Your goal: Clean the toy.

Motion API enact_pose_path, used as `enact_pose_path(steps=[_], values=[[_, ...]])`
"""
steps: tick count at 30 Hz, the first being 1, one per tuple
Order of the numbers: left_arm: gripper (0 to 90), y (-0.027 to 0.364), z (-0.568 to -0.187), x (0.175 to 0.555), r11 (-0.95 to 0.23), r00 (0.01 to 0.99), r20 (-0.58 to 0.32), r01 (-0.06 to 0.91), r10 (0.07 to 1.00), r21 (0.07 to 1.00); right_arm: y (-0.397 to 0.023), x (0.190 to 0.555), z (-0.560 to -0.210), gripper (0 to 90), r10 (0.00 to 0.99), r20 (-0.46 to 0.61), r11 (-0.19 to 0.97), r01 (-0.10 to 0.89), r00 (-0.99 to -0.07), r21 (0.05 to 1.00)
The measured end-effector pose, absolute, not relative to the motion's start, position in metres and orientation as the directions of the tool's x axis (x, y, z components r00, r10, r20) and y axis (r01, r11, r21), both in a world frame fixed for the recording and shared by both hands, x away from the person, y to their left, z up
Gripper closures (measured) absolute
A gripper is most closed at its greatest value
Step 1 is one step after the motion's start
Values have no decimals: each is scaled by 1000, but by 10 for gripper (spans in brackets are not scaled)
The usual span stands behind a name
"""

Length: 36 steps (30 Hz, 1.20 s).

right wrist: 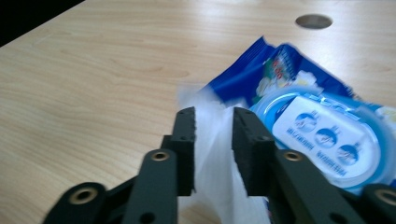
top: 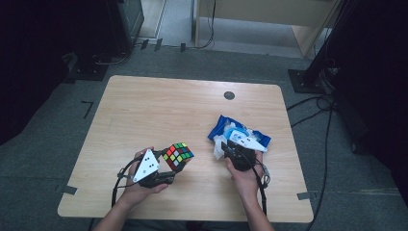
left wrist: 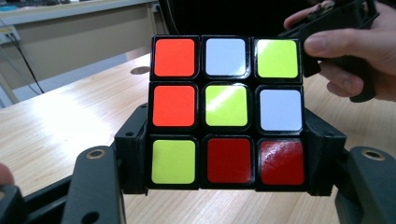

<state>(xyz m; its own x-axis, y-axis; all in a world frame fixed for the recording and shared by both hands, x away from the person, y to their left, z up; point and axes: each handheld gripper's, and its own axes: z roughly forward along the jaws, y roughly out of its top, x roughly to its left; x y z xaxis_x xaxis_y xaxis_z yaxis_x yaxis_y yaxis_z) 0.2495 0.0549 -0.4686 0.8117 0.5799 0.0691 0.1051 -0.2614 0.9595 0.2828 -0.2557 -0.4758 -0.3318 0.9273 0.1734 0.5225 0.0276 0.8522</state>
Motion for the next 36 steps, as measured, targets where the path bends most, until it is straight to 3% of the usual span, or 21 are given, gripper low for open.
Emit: enact_pose_path(steps=[4, 9, 14, 19, 30, 36], values=[[341, 56, -469, 251, -262, 808, 66, 112, 586, 959, -251, 277, -465, 621, 920, 186, 8, 492, -344, 871], [341, 57, -469, 251, -259, 803, 65, 114, 592, 959, -229, 263, -440, 512, 832, 297, -56, 461, -469, 885], [341, 56, -469, 251, -254, 793, 64, 117, 605, 960, -197, 247, -420, 340, 719, 403, -99, 491, -566, 866], [341, 52, -469, 248, -255, 786, 78, 104, 613, 961, -177, 244, -423, 228, 685, 473, -115, 558, -555, 822], [340, 44, -470, 242, -255, 793, 102, 69, 600, 964, -173, 251, -441, 341, 613, 607, -164, 670, -506, 724], [298, 43, -473, 244, -279, 825, 86, 89, 558, 956, -179, 251, -438, 345, 643, 576, -148, 656, -505, 740]])
